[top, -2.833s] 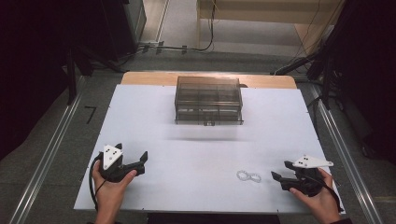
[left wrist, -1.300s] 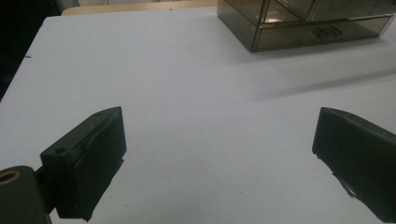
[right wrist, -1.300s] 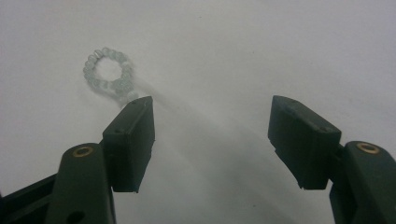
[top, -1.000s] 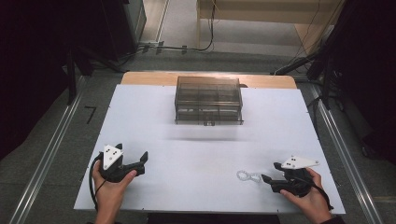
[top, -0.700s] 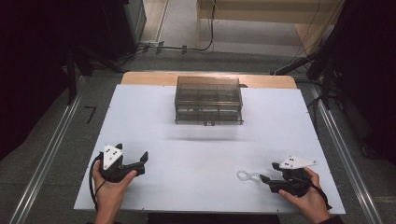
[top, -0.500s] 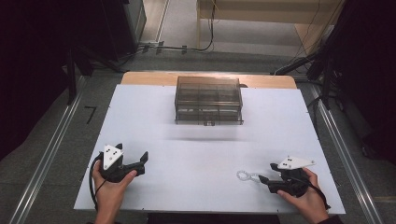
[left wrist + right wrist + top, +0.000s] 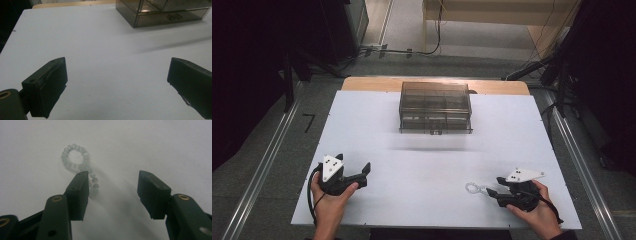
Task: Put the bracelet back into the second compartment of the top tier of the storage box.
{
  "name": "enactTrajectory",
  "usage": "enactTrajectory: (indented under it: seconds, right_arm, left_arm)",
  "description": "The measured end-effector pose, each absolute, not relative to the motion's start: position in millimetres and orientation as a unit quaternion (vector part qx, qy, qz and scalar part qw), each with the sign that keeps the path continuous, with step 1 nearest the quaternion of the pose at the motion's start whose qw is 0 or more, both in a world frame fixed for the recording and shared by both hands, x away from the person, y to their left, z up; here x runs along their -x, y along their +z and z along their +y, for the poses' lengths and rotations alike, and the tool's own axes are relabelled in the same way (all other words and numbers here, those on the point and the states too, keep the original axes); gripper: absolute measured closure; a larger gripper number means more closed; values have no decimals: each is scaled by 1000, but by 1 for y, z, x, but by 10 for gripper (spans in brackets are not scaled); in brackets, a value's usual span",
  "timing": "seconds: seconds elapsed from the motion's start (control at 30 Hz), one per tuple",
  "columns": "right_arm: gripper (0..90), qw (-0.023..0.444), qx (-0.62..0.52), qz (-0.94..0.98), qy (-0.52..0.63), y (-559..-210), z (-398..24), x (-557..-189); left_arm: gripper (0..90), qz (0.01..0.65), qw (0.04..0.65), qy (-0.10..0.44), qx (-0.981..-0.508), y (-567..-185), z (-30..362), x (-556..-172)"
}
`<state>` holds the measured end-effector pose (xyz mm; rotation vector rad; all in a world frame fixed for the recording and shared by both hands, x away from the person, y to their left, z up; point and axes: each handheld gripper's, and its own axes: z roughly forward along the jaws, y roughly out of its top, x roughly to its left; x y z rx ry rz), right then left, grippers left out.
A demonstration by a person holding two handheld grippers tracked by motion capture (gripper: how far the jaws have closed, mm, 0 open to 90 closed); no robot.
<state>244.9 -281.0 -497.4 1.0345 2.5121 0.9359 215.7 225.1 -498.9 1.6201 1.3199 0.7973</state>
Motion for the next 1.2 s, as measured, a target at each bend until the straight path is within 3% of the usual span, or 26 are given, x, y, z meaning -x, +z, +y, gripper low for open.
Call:
enactTrajectory:
  seconds: [0.67,1.2]
  right_arm:
    - [821,97,-326,884,319,-497,-275,-243]
    - [835,117,-315,872,356,-485,-275,-243]
  left_arm:
    - [31,532,437,320,-651,-499,226,-216]
    - [31,531,437,319,-652,-499,225,-216]
